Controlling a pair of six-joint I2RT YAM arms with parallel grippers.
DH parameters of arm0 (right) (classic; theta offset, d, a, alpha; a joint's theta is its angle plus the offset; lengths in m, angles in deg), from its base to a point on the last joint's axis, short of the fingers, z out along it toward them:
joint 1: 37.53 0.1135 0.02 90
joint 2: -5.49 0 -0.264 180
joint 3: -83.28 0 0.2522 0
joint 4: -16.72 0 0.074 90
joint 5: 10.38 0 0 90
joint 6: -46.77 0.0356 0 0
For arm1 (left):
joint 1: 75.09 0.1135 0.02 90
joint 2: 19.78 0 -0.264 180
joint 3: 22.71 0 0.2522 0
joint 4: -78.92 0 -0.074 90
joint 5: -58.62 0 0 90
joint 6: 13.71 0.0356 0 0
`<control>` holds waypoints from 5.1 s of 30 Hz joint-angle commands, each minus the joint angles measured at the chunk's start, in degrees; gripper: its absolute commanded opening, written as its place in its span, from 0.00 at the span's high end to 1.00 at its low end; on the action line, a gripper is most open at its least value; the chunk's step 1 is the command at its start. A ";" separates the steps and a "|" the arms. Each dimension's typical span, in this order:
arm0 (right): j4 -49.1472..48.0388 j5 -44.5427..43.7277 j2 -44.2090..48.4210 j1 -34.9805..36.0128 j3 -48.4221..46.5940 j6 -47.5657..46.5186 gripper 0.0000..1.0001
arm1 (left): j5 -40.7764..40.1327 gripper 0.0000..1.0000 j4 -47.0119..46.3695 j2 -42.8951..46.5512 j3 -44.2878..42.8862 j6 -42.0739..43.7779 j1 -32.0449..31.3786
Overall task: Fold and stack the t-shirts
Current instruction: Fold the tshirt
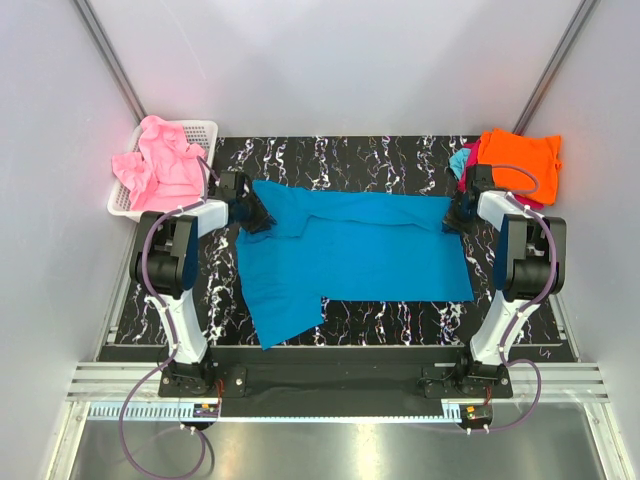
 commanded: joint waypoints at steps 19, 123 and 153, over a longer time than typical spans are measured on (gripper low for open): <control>5.39 -10.41 6.67 -0.32 -4.08 -1.03 1.00 | -4.90 0.70 6.35 -2.44 -1.95 0.31 0.63; 4.25 -2.06 0.53 14.71 4.47 1.52 0.23 | -15.36 0.62 15.58 8.20 9.32 -1.72 -11.77; 4.52 -0.04 1.73 16.64 5.58 4.51 0.27 | -13.95 0.62 17.69 12.39 10.43 0.93 -5.44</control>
